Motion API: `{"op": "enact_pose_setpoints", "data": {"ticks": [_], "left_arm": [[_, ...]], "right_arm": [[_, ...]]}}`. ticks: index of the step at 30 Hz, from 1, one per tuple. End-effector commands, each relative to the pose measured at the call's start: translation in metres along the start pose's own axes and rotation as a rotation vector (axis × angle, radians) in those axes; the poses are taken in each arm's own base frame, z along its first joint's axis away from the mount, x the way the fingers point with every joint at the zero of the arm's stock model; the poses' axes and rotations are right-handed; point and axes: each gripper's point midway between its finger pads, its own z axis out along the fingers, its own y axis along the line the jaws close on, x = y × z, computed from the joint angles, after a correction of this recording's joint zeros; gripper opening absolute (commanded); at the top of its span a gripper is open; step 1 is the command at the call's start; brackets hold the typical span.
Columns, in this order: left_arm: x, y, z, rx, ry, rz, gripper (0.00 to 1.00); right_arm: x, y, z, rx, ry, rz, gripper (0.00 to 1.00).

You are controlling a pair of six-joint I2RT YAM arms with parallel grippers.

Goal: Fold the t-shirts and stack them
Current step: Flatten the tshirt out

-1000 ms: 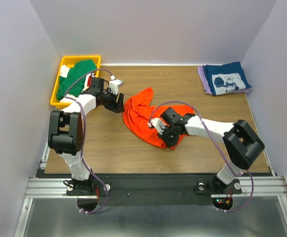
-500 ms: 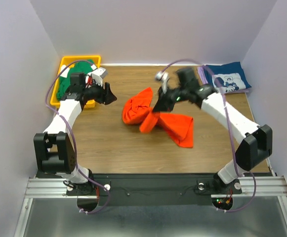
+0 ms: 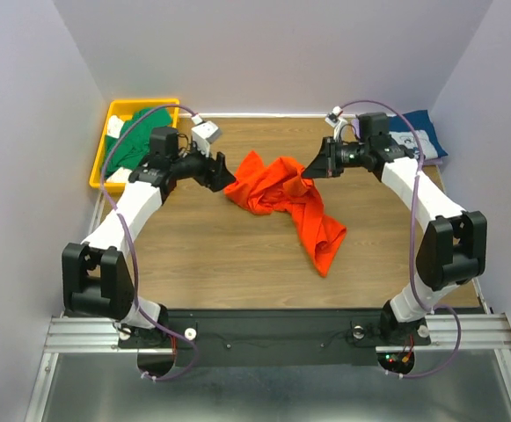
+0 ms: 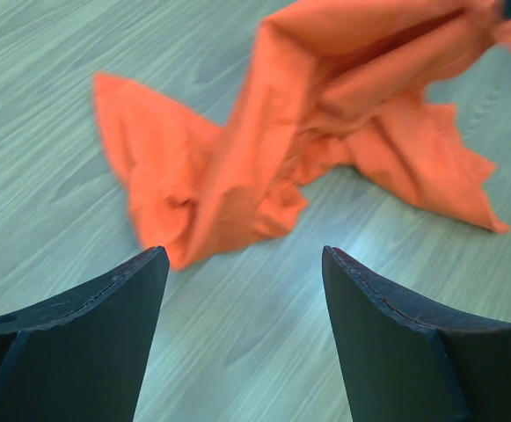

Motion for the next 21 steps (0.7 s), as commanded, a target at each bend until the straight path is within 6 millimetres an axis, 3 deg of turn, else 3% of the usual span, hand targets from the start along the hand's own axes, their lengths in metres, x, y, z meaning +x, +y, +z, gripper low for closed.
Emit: {"op": "enact_pose_setpoints", "data": {"ticks": [1,7,11,14,17,21], "left_arm": [[-0.028,-0.041,0.014,0.091,-0.093,0.077,0.82],[-0.038,-0.098,0.038,0.236,-0.145,0.131,0.84],[-0.045,-0.12,0.05,0.275,-0.186,0.171,0.9],[-0.049,-0.124,0.061,0.238,-0.201,0.17,0.98],[-0.051,-0.115,0.069,0.162,-0.211,0.153,0.98],[-0.058,-0.118,0.078,0.103,-0.221,0.151,0.98]], "right_arm": [[-0.018,0.015,0.002,-0.045,-0.087,0.028,0.01],[-0.026,0.033,-0.001,-0.115,-0.129,0.097,0.01],[-0.034,0.04,-0.003,-0.136,-0.186,0.16,0.01],[-0.038,0.047,-0.001,-0.161,-0.205,0.243,0.01],[-0.045,0.048,-0.002,-0.158,-0.244,0.272,0.0],[-0.05,0.046,0.004,-0.138,-0.278,0.367,0.01]]}}
